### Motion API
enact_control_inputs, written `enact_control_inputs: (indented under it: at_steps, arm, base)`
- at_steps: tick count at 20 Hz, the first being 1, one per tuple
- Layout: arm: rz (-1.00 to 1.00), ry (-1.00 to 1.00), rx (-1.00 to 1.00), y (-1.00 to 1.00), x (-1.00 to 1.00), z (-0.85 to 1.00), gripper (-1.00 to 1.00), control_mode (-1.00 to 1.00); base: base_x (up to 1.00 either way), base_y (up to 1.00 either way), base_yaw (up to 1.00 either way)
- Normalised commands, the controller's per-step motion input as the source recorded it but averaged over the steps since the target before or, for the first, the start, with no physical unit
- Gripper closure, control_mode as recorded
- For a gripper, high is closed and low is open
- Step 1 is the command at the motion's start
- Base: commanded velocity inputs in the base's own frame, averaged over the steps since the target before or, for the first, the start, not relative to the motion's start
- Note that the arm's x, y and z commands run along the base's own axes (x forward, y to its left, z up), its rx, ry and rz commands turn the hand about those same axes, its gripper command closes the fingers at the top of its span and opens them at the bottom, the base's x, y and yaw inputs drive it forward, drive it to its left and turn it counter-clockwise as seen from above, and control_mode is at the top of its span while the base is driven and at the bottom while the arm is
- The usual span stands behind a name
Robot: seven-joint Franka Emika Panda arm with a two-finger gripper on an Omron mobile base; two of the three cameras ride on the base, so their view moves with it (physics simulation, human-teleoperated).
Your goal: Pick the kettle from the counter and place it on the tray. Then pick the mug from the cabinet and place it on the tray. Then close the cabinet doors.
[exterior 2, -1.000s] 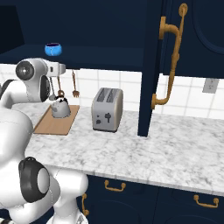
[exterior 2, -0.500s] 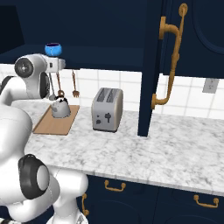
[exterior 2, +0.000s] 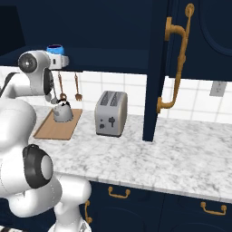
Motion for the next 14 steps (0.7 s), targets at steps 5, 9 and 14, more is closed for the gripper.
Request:
enact_control_inputs:
  at_steps: [5,9,14]
  arm:
    - [-0.08,0.0,-0.03,0.36,0.18,0.06,-1.0,-1.0]
    - [-0.1,0.0,-0.02,0.2,0.12,0.02,-1.0,-1.0]
    - [-0.09,0.0,-0.01,0.26,0.12,0.0,-1.0,-1.0]
  base:
    - [0.0,0.0,0.0]
    - [0.0,0.0,0.0]
    - [0.0,0.0,0.0]
